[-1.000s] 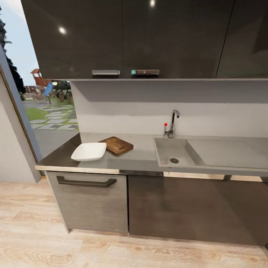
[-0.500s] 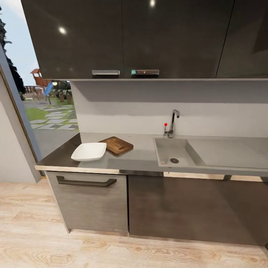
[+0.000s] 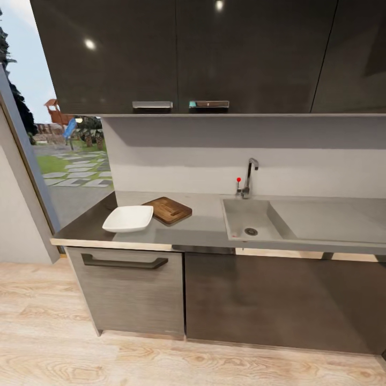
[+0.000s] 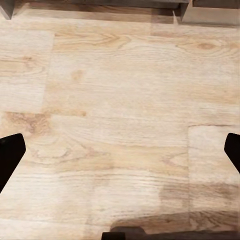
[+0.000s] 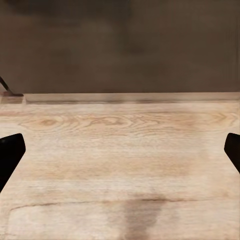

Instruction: In the kitchen, take the Vidalia onion out of the sink, dice it on the chopping board with the paring knife, put the diced onion into the bowl on the countertop, then place both the paring knife and the chopping board into the sink.

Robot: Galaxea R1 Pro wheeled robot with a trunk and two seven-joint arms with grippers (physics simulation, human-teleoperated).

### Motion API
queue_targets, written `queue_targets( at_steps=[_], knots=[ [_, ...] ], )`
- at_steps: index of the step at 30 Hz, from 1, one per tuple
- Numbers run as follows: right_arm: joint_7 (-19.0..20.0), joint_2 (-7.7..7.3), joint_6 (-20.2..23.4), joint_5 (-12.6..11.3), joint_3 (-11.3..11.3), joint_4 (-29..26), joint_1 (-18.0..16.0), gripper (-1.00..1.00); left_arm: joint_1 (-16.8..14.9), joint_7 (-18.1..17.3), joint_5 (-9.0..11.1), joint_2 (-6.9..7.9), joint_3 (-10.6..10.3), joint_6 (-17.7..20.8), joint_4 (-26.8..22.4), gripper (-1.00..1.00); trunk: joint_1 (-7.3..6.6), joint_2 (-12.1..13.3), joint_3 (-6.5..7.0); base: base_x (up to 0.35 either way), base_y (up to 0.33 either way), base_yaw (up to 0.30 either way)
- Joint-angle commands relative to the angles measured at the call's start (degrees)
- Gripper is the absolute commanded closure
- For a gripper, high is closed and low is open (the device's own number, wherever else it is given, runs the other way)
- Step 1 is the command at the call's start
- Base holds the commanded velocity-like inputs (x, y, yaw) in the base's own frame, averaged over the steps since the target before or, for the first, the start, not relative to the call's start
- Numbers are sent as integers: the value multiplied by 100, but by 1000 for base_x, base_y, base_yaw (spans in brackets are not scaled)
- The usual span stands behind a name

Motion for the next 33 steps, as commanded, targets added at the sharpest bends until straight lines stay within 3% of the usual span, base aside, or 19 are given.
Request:
queue_targets(
  at_steps=[1, 33],
  knots=[
    [-17, 2, -12, 1, 0, -1, -1, -100, 2, -3, -3, 0, 2, -9, -6, -100, -23, 39, 14, 0, 0, 0],
    [-17, 2, -12, 1, 0, -1, -1, -100, 2, -2, -5, 0, 10, -9, -15, -100, -725, 1322, 589, 0, 0, 0]
  ],
)
